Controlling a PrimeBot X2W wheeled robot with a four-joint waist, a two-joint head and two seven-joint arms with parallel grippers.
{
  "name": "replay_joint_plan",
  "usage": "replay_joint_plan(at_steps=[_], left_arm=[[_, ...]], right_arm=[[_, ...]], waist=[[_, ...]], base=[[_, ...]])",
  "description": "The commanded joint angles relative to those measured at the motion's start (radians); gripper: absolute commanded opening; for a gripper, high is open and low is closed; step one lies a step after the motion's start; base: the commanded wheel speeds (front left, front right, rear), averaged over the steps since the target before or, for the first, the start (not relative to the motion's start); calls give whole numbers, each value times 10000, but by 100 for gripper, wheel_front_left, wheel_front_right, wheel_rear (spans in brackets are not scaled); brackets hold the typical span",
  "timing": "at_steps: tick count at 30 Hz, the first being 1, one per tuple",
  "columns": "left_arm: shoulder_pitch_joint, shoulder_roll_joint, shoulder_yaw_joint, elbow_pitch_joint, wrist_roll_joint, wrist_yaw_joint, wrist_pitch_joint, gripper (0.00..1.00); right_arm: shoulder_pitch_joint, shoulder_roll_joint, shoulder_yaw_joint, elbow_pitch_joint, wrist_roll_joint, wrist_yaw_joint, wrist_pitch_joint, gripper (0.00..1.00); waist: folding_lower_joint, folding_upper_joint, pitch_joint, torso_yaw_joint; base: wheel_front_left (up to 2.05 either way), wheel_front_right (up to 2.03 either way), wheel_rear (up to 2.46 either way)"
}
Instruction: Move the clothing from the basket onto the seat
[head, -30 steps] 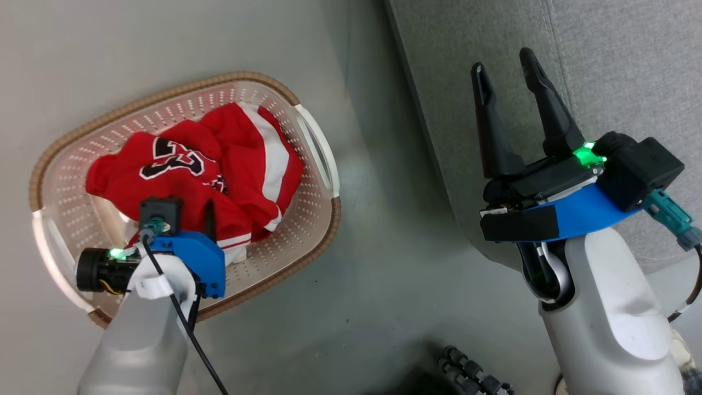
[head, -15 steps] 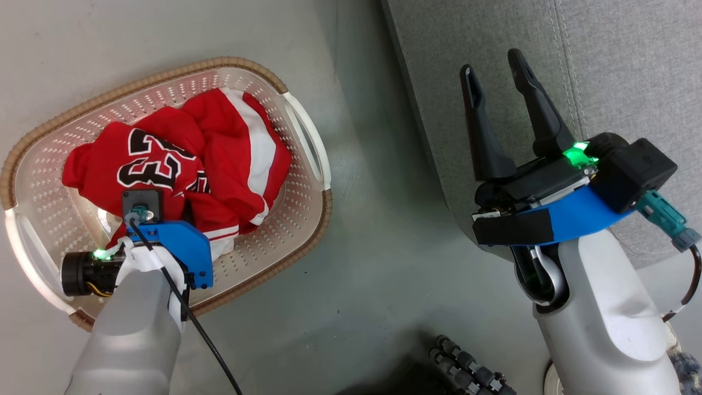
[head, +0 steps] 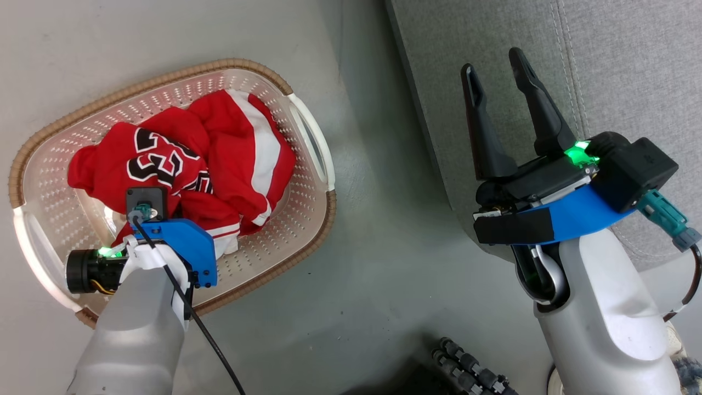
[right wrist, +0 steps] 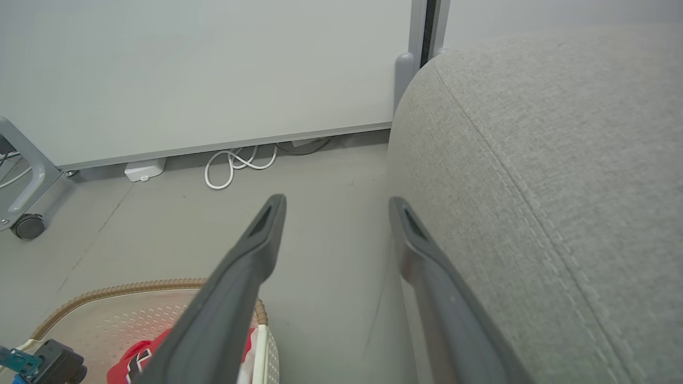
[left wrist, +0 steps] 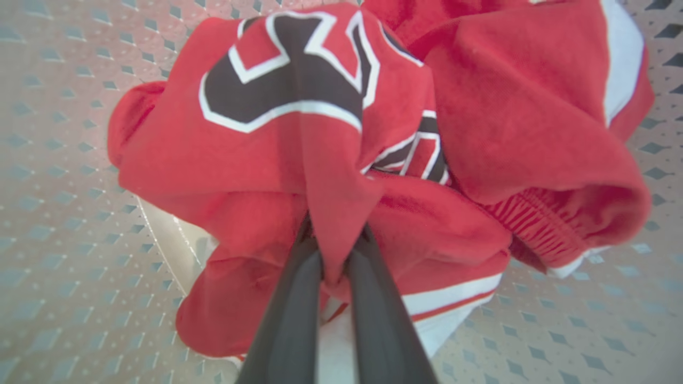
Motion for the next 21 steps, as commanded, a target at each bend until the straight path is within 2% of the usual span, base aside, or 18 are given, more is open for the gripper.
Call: replay_joint_plan(at_steps=[1,11,21], left_arm=[[-209,26,-5,31,-5,-21,-72,0],[-103,-231,-369,313,69,-235,-272,0],[327,-697,-1262,489,408,-706,-519,0]], right_arm=[[-138,-18,-32,-39,-36,4,-52,100],[-52,-19,-86,262,-495,5,-50,100],[507,-22,-350,1182,-1261,5,-42,100]], waist=[[-1,0,-13,23],[-1,0,-556,365],[-1,0,-2660,1283]], base=[[0,0,0],[0,0,0],[0,0,0]])
